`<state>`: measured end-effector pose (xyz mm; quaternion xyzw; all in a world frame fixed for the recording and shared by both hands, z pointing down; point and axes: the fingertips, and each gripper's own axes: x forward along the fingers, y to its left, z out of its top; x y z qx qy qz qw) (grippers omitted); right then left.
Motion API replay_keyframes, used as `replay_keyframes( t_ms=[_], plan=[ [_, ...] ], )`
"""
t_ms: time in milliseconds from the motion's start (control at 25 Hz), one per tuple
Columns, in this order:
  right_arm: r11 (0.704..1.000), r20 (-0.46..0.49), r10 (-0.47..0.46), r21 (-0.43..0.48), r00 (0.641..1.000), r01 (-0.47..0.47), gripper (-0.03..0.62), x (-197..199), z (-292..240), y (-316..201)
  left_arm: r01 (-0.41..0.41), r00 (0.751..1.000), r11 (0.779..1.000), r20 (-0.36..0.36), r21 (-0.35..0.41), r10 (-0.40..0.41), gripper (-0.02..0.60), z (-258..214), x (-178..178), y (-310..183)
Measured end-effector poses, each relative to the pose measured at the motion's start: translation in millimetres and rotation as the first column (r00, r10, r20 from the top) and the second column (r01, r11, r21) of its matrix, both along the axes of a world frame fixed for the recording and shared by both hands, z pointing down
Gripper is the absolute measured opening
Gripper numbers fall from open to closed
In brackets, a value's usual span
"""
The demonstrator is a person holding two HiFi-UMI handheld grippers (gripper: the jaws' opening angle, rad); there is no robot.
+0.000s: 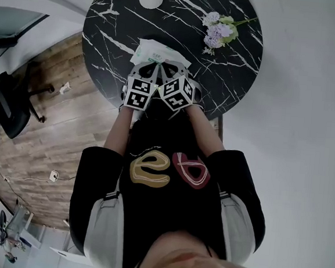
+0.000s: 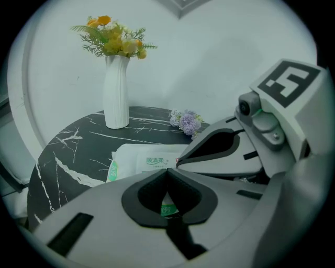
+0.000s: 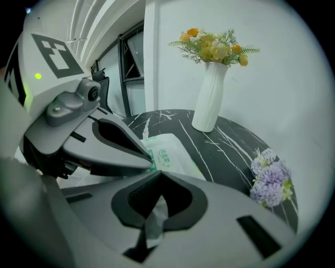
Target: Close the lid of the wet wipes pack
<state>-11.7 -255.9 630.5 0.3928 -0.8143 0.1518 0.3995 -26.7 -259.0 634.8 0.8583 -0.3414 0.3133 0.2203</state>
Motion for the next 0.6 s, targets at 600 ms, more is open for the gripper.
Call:
replay_keyframes(
  t_ms=[600],
  plan=[
    [0.997,0.129,0.080,-0.004,0.988,-0.081,0.013,7.5,-19.2,10.3,0.106,0.985,0.994,-0.135,0.003,-0.104,0.017,-21.2,-13.2,3.3]
  ],
)
